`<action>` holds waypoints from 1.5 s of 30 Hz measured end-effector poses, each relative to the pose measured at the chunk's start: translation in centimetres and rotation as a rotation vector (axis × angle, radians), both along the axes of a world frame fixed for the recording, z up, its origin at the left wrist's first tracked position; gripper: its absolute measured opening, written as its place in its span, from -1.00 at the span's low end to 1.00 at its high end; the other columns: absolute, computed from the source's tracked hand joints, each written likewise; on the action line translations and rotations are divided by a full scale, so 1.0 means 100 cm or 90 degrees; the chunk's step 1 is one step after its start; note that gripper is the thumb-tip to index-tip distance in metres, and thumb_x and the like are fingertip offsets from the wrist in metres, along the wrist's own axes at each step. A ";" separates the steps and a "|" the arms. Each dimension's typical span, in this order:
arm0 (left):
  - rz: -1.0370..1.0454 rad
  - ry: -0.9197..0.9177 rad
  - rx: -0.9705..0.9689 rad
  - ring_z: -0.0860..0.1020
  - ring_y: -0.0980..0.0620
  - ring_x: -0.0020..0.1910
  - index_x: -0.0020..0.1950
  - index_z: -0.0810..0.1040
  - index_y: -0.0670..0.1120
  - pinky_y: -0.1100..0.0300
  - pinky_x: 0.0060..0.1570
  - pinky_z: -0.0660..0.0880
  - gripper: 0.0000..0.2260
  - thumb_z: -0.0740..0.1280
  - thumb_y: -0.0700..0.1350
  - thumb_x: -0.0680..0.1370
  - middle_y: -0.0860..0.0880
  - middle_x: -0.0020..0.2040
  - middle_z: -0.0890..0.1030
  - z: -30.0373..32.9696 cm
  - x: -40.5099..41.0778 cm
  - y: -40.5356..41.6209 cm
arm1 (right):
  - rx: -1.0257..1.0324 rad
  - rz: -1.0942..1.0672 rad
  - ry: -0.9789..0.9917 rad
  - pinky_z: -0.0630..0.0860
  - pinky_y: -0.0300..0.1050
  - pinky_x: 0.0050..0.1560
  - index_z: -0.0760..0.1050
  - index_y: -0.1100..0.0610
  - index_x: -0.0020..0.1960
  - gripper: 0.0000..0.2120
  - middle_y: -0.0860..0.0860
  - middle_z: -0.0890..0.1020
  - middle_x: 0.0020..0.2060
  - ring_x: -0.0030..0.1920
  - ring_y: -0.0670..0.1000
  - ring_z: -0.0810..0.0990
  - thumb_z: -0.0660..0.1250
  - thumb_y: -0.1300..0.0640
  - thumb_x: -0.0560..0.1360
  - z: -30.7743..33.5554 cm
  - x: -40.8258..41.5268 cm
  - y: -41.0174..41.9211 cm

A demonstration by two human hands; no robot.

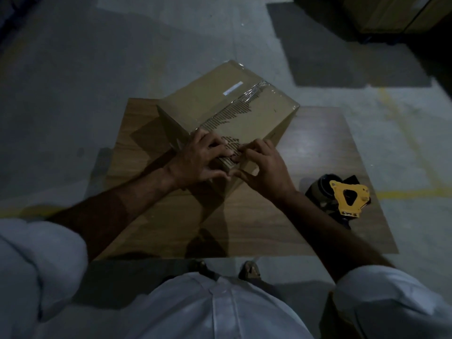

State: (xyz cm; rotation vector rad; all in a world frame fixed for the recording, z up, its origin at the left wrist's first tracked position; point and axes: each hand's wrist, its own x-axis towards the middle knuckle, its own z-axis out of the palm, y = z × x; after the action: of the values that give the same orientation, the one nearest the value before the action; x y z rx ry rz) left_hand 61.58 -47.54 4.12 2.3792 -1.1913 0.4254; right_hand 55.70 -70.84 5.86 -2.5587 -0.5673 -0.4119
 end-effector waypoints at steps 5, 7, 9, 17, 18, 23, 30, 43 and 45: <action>-0.002 -0.012 0.021 0.56 -0.33 0.05 0.25 0.56 -0.06 -0.14 0.11 0.51 -0.41 0.58 0.23 0.37 -0.22 0.22 0.60 0.000 -0.001 0.003 | -0.028 -0.016 -0.046 0.54 0.04 0.05 0.63 0.24 0.13 -0.53 0.16 0.61 0.15 0.12 0.19 0.52 0.54 -0.10 0.43 -0.014 -0.002 0.003; 0.014 -0.005 0.031 0.55 -0.30 0.09 0.25 0.60 -0.08 -0.17 0.12 0.51 -0.36 0.61 0.26 0.32 -0.20 0.23 0.60 0.003 -0.002 0.003 | -0.054 -0.006 -0.042 0.54 0.06 0.04 0.61 0.24 0.13 -0.54 0.17 0.61 0.15 0.11 0.21 0.52 0.60 -0.02 0.38 -0.010 -0.003 0.006; 0.031 0.023 -0.007 0.51 -0.21 0.13 0.22 0.64 -0.08 -0.12 0.15 0.48 -0.38 0.56 0.32 0.35 -0.14 0.22 0.59 0.004 -0.004 0.003 | -0.055 0.014 -0.019 0.58 0.08 -0.01 0.63 0.19 0.12 -0.61 0.13 0.62 0.14 0.09 0.18 0.54 0.62 0.06 0.38 -0.002 -0.001 0.003; 0.163 0.053 -0.176 0.54 -0.16 0.05 -0.02 0.67 -0.08 -0.08 0.09 0.46 -0.74 0.52 0.10 0.51 -0.07 0.07 0.58 -0.005 -0.028 -0.028 | -0.050 0.125 -0.013 0.60 0.03 -0.12 0.73 0.09 0.12 -0.80 0.01 0.72 0.08 0.02 0.07 0.63 0.54 0.08 0.51 0.020 0.030 -0.024; 0.160 0.050 -0.166 0.56 -0.18 0.07 0.00 0.68 -0.09 -0.09 0.08 0.46 -0.74 0.51 0.10 0.51 -0.09 0.10 0.59 -0.005 -0.029 -0.027 | -0.032 0.119 -0.031 0.60 0.02 -0.10 0.72 0.13 0.11 -0.80 0.02 0.71 0.07 0.02 0.09 0.63 0.56 0.10 0.51 0.013 0.028 -0.023; 0.120 0.010 -0.043 0.57 -0.22 0.18 0.21 0.66 -0.13 -0.08 0.17 0.48 -0.55 0.60 0.08 0.44 -0.17 0.28 0.58 -0.004 -0.033 -0.015 | 0.050 0.101 -0.061 0.59 0.01 -0.01 0.69 0.21 0.08 -0.81 0.08 0.69 0.08 0.06 0.14 0.61 0.56 0.21 0.48 -0.006 0.014 -0.017; 0.069 0.096 0.036 0.47 -0.15 0.17 0.25 0.58 -0.02 -0.04 0.16 0.48 -0.51 0.60 0.11 0.40 -0.09 0.26 0.54 0.019 -0.021 -0.003 | -0.005 0.145 0.002 0.57 0.07 -0.20 0.69 0.15 0.11 -0.67 0.08 0.64 0.03 0.02 0.13 0.53 0.56 -0.04 0.48 0.009 0.032 -0.021; 0.185 0.137 -0.082 0.48 -0.16 0.06 0.12 0.66 -0.20 0.04 0.07 0.43 -0.65 0.61 -0.17 0.38 -0.18 0.04 0.56 0.027 -0.052 -0.072 | 0.110 0.110 0.017 0.55 -0.08 0.20 0.63 0.13 0.20 -0.58 -0.01 0.64 0.27 0.28 0.03 0.58 0.61 -0.04 0.45 0.001 0.016 -0.056; 0.172 0.155 -0.060 0.51 -0.14 0.11 0.22 0.65 -0.17 0.02 0.10 0.48 -0.61 0.60 -0.16 0.42 -0.14 0.08 0.54 0.030 -0.049 -0.071 | 0.106 0.109 0.041 0.51 -0.16 0.26 0.62 0.10 0.24 -0.59 -0.09 0.60 0.35 0.38 -0.08 0.50 0.60 -0.03 0.47 -0.001 0.016 -0.061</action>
State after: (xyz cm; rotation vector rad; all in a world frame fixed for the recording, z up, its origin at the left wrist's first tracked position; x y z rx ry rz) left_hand 56.69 -54.63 7.10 2.4327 -0.7313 0.2586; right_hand 57.34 -76.97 5.73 -2.3342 -0.6918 -0.3023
